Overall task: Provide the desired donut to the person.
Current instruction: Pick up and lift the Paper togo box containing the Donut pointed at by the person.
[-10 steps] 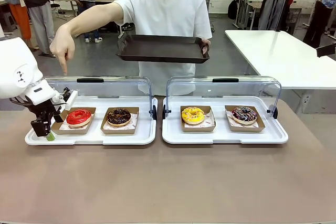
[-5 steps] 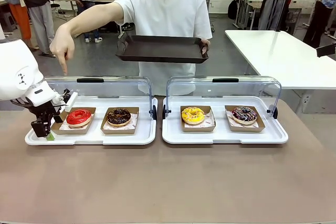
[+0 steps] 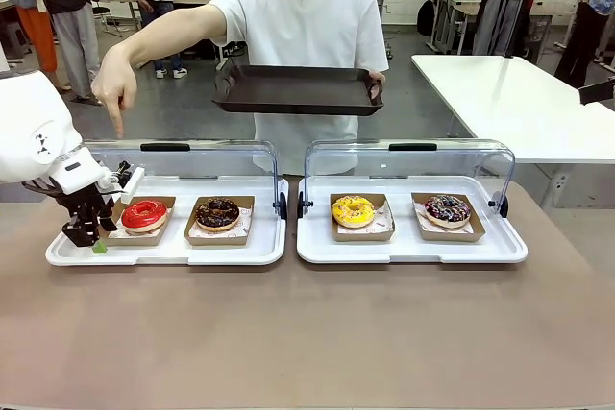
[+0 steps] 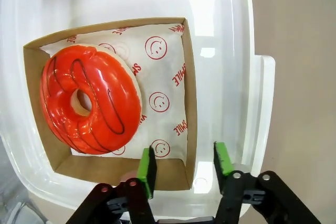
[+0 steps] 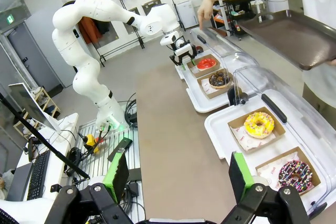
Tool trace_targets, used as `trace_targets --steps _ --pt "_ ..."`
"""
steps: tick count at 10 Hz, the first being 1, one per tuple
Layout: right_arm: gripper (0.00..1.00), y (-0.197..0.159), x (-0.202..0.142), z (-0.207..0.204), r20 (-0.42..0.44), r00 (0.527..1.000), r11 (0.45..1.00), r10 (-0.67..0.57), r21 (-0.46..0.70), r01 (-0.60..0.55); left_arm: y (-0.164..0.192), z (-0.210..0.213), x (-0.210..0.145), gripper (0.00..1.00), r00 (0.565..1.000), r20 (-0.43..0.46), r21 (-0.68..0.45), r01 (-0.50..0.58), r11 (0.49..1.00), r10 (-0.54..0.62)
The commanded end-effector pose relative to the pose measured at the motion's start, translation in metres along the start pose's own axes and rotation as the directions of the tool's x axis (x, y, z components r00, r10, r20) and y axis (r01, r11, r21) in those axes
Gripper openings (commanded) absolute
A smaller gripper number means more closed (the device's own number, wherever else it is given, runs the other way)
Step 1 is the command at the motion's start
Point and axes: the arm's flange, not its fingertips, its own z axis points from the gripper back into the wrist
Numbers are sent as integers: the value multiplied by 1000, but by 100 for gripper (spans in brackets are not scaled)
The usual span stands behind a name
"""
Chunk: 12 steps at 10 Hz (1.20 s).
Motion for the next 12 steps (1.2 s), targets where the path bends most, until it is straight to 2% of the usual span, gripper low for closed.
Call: trace_targets --steps 1,9,11,12 --pt "100 0 0 0 12 1000 1000 2 7 -2 2 -3 -4 0 1000 -5 8 22 1000 -22" --pt "100 0 0 0 12 1000 1000 2 7 -2 -1 2 -5 0 999 -15 4 47 999 -47" --pt "100 0 0 0 12 1000 1000 2 7 -2 -11 17 0 0 999 -16 18 47 999 -46" --pt "100 0 0 0 12 1000 1000 2 7 -2 -22 31 7 0 997 -35 -19 63 998 -64"
